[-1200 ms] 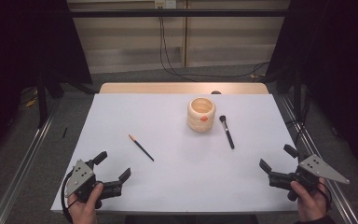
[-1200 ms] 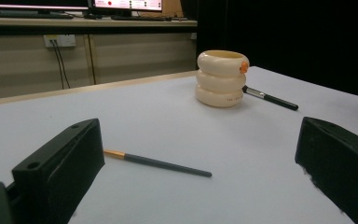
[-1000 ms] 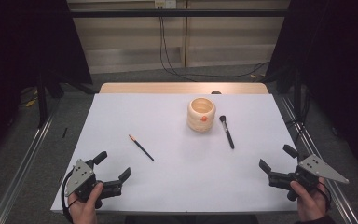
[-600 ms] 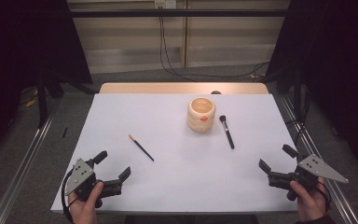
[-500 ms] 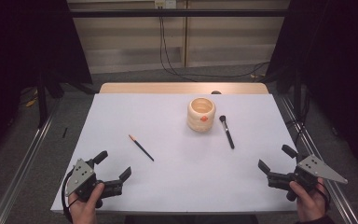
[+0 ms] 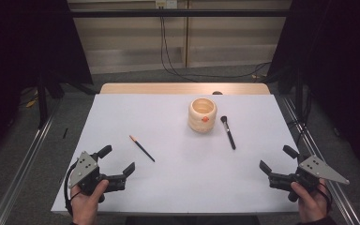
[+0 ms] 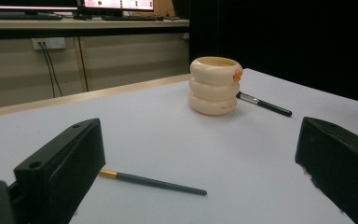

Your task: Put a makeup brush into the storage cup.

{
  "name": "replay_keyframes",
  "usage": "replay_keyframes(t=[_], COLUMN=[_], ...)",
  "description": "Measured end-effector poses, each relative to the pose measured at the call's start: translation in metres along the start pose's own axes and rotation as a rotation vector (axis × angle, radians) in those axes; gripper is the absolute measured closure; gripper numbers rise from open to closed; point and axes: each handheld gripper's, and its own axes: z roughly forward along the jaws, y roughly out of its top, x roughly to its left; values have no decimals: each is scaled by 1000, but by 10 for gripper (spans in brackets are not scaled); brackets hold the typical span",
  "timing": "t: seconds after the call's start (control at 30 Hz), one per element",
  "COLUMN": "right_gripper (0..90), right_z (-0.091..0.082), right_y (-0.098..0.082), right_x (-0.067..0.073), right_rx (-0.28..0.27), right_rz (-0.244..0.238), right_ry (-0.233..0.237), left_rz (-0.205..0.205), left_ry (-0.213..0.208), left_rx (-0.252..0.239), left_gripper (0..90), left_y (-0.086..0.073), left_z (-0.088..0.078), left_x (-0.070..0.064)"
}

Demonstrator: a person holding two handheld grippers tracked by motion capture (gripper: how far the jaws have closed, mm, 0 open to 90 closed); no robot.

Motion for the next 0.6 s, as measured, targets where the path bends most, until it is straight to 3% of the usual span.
replay_keyframes(t=[0.37, 0.6], right_gripper=[10, 13], right_z=[0, 0], right_y=[0, 0], right_x=[-1, 0], right_rx=[-1, 0], right_rz=[-4, -7], right_ry=[7, 11], left_rz=[6, 4], left_ry=[-5, 16], left_rx=[20, 49], left_gripper=[10, 13], left_y=[18, 25], left_z=[19, 35], left_x=[2, 5])
